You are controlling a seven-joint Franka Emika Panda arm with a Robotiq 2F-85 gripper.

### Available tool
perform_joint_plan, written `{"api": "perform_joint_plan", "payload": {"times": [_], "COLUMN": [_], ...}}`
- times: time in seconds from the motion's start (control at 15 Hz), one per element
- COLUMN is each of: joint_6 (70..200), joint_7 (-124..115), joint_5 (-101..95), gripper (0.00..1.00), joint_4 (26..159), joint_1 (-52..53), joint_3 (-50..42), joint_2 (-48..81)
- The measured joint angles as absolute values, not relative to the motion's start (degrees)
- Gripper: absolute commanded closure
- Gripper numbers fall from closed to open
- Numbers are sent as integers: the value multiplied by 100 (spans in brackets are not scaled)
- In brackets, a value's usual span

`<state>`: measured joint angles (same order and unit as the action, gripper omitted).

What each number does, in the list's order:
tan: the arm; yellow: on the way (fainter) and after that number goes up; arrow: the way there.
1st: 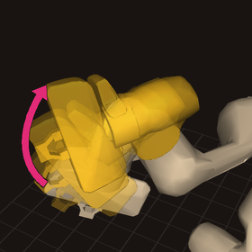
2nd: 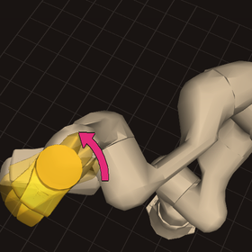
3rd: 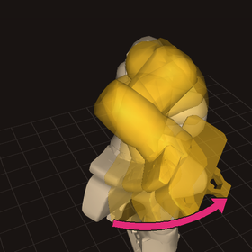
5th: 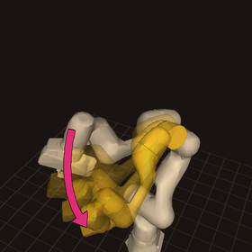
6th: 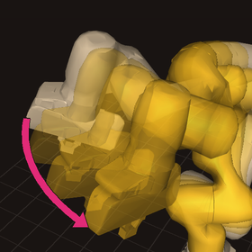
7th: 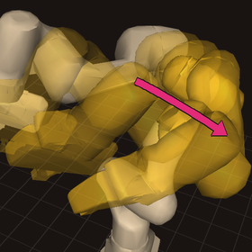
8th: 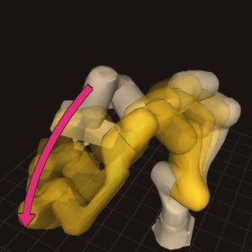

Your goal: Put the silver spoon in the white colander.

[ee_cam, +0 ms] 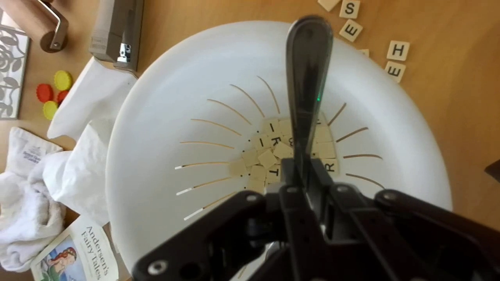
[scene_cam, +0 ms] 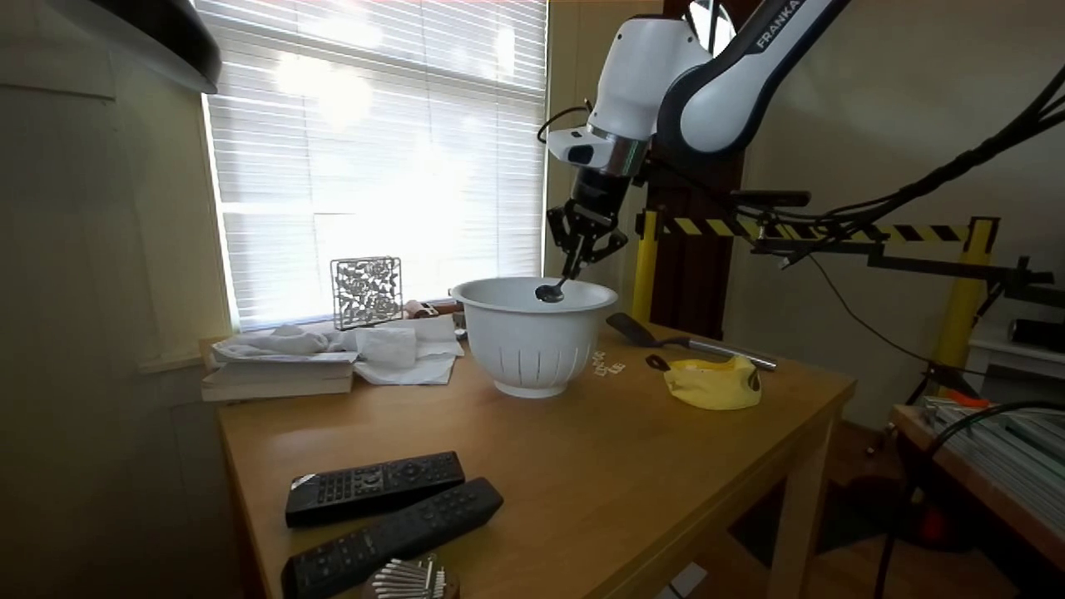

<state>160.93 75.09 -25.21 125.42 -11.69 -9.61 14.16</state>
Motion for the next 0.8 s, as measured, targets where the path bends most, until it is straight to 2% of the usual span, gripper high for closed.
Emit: {"api": "perform_joint_plan", "payload": {"times": [0.8], "joint_6": [16164], "joint_7": [6162], "joint_5": [-4820], "gripper": [97], "joint_4": [11347], "joint_1": [-636], "joint_3": [-1448], "joint_2": [2806]}}
